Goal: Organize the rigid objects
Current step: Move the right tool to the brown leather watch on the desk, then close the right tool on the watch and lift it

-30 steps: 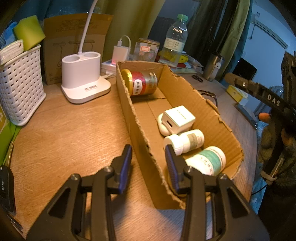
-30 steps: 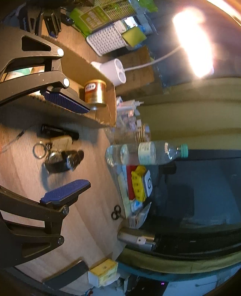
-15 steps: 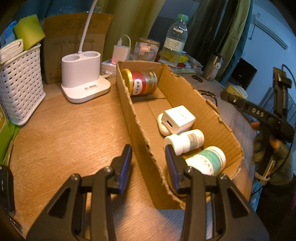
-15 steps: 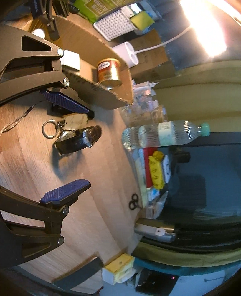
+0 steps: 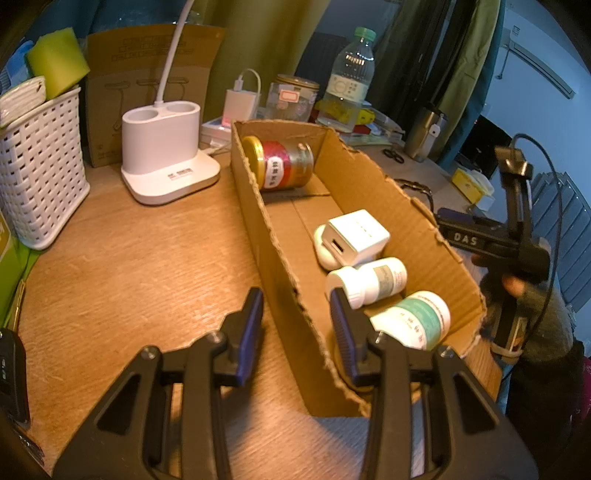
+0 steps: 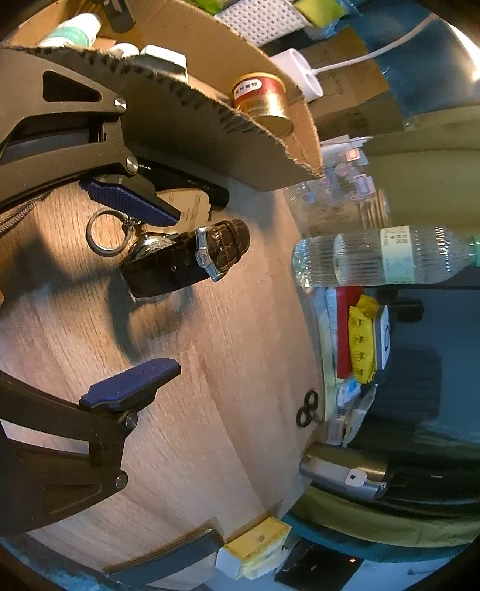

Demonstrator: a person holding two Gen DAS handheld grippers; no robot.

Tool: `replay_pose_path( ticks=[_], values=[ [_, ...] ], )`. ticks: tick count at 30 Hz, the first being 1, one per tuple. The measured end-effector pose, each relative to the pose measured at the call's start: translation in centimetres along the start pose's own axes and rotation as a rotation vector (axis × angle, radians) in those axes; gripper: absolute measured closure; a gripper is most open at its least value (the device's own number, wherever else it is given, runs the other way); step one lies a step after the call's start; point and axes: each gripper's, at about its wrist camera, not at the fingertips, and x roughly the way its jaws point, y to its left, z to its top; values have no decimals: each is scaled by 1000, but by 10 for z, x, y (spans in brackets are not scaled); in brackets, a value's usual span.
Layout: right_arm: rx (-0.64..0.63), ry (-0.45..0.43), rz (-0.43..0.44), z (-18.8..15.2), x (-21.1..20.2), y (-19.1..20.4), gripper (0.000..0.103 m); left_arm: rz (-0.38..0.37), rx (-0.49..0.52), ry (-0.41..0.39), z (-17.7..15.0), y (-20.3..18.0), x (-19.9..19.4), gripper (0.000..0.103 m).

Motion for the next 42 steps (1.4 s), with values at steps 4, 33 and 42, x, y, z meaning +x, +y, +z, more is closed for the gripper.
replay_pose_path(
  ticks=[4,33,42],
  values=[
    [-45,23,-37,1,7,7,26,0,0,0,0,0,0,64],
    [33,109,4,8,31,-11,40,-1,0,0,1,1,0,63],
    [69,93,14,8,28,-18,59,-1,-1,0,1,1,0,63]
  ],
)
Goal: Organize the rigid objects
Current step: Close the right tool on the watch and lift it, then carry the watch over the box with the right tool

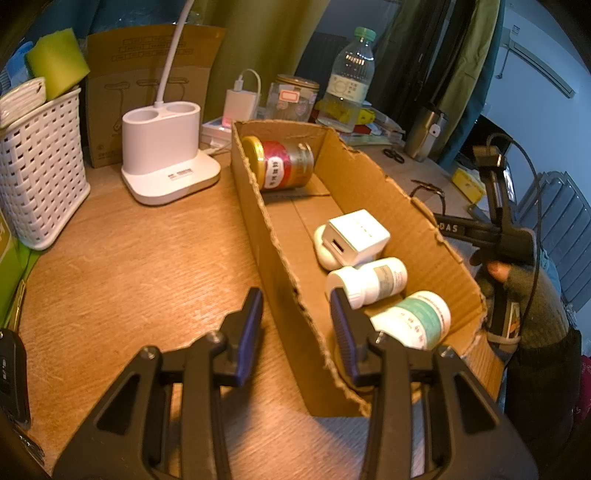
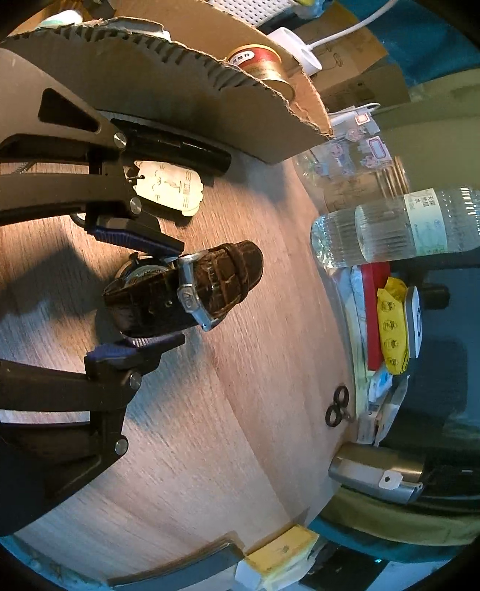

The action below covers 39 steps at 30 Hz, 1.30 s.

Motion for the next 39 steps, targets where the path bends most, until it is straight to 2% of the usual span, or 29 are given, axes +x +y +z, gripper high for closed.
replay_pose_path(
  ticks=[16,17,18,39],
  values=[
    [-28,-74,10,-9,-18,12,62,0,0,0,0,0,0,63],
    [-33,-77,10,-9,-19,14,68,0,0,0,0,1,0,63],
    [-35,-81,13,-8,-21,15,82,0,0,0,0,0,0,63],
    [-46,-157,22,-4,-53,18,82,0,0,0,1,1,0,63]
  ],
)
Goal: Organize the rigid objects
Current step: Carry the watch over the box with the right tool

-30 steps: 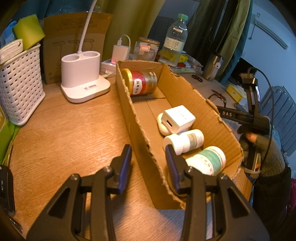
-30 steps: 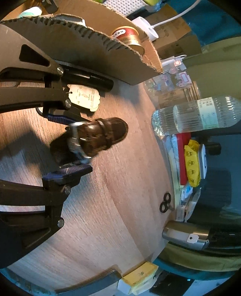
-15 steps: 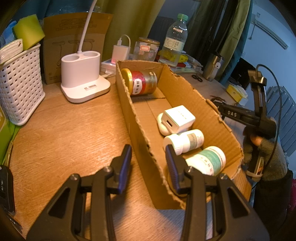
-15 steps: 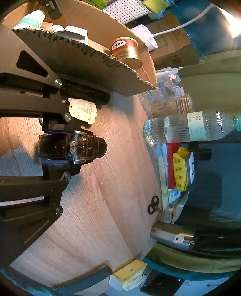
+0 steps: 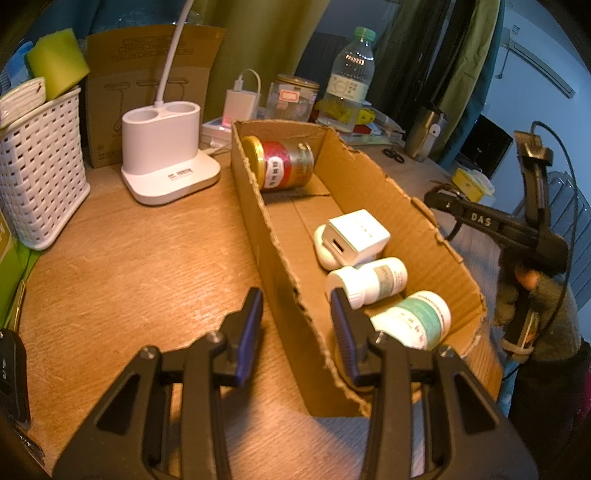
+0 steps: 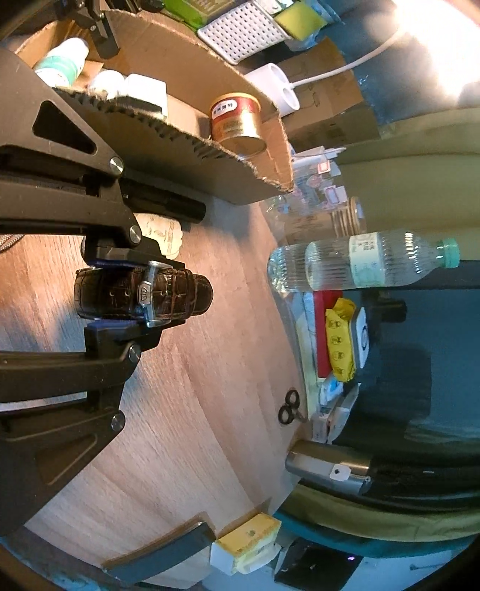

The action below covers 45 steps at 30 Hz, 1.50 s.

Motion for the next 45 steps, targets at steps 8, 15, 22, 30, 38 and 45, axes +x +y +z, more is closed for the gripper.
replay_pose_path(
  ticks=[8,15,22,30,38,45],
  values=[
    [-28,-53,12,8,-23,13,82,0,0,0,0,0,0,63],
    [-77,-112,44,17,-49,36,82,0,0,0,0,0,0,63],
    [-124,-145,83,23,-65,60,82,0,0,0,0,0,0,63],
    [-203,-168,194,21,-72,101,82,0,0,0,0,0,0,63],
    [-255,-145,233,16,-67,127,82,0,0,0,0,0,0,63],
    [-283,-121,260,15,-60,137,82,0,0,0,0,0,0,63]
  ],
)
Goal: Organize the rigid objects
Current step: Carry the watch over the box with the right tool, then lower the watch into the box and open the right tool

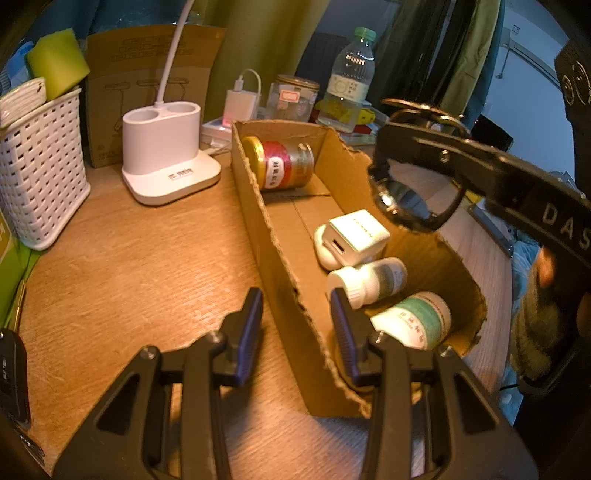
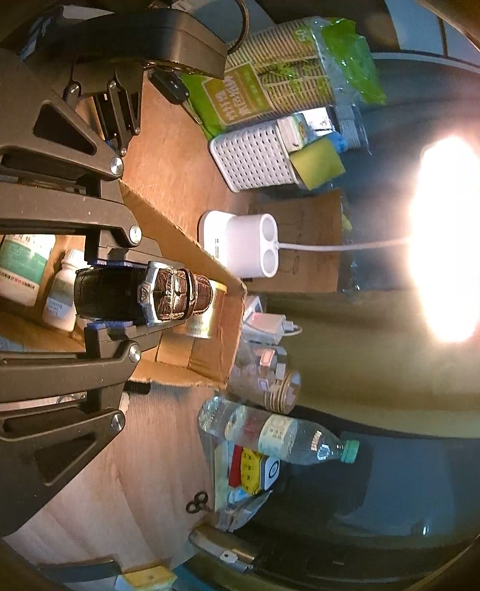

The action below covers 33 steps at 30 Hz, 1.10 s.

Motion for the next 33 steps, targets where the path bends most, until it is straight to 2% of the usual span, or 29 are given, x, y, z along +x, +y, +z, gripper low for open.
replay_pose_path(
  ticks=[11,23,27,30,33],
  values=[
    [-56,66,56,1,20,24,82,0,0,0,0,0,0,63],
    [-98,137,81,1,38,42,81,0,0,0,0,0,0,63],
    [-92,157,71,1,42,41,52,1,0,0,-1,-1,1,63],
    [-85,160,62,2,41,38,43,1,0,0,-1,-1,2,63],
    [-71,155,49,3,39,33,43,1,0,0,-1,-2,2,63]
  ],
)
